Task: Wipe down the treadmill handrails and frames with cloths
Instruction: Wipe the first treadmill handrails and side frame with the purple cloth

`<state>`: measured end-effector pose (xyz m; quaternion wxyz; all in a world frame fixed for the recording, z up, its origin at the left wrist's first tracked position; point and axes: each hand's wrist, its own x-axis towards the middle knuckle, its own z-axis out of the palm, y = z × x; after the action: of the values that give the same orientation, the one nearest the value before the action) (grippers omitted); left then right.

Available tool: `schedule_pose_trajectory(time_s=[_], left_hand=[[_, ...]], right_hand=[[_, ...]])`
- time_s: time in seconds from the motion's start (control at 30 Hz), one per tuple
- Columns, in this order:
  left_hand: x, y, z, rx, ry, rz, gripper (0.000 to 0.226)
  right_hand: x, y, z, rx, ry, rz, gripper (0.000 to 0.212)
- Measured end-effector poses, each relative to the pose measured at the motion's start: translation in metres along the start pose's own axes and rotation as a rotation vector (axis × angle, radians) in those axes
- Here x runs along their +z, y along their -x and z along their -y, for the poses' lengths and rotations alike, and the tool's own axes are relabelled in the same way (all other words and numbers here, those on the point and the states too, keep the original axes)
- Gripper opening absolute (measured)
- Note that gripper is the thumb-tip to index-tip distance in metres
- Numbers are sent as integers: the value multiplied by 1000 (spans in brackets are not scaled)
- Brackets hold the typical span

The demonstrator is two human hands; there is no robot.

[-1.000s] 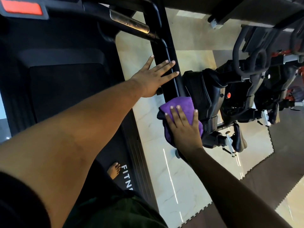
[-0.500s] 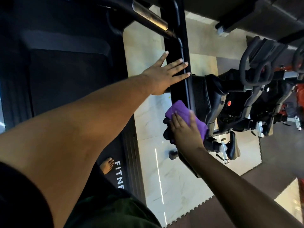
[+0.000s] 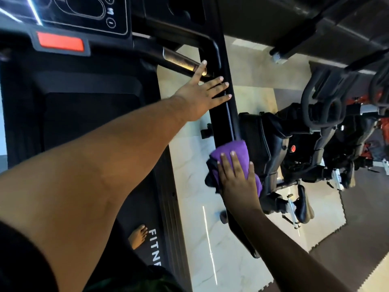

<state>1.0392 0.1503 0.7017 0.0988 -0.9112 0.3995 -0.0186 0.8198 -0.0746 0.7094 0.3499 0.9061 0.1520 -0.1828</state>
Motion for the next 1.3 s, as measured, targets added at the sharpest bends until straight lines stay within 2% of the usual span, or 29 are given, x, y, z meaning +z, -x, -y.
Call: schedule_pose_trajectory(time_s=[0.07, 0.17, 0.27, 0.37, 0.47, 0.57, 0.63, 0.77, 0.97, 1.1, 1.2, 1.3], left_hand=[[1, 3, 6, 1, -31, -2, 89], [5, 2, 24, -27, -99, -30, 88], [6, -3, 41, -29, -154, -39, 81], [5, -4, 43, -8, -180, -1, 87], [-3, -2, 43, 8, -177, 47, 92], [-10, -5, 45, -15, -107, 85, 94], [-14, -8, 48, -17, -80, 113, 95], [-14, -11, 57, -9, -126, 137, 96], [-15, -10, 63, 20, -110, 158, 96], [-16, -15, 66, 52, -108, 169, 94], [-17, -16, 76, 39, -105, 180, 90], [-20, -16, 82, 33, -62, 200, 93]], right_hand=[[-5, -12, -7, -45, 68, 64, 95], [-37, -79, -10, -8, 176, 45, 102], [-66, -137, 5, -7, 362, 115, 87], [-74, -153, 11, -91, 470, 151, 78], [-72, -123, -13, -11, 175, 45, 92], [-66, -95, -29, 202, -280, -82, 90], [-70, -110, -27, 236, -474, -112, 92], [-85, -148, -25, 231, -573, -200, 92], [-55, -91, -33, 382, -886, -195, 91], [-75, -140, -31, 357, -784, -217, 102], [-96, -175, -25, 317, -535, -198, 114], [-85, -156, -21, 209, -307, -149, 106]])
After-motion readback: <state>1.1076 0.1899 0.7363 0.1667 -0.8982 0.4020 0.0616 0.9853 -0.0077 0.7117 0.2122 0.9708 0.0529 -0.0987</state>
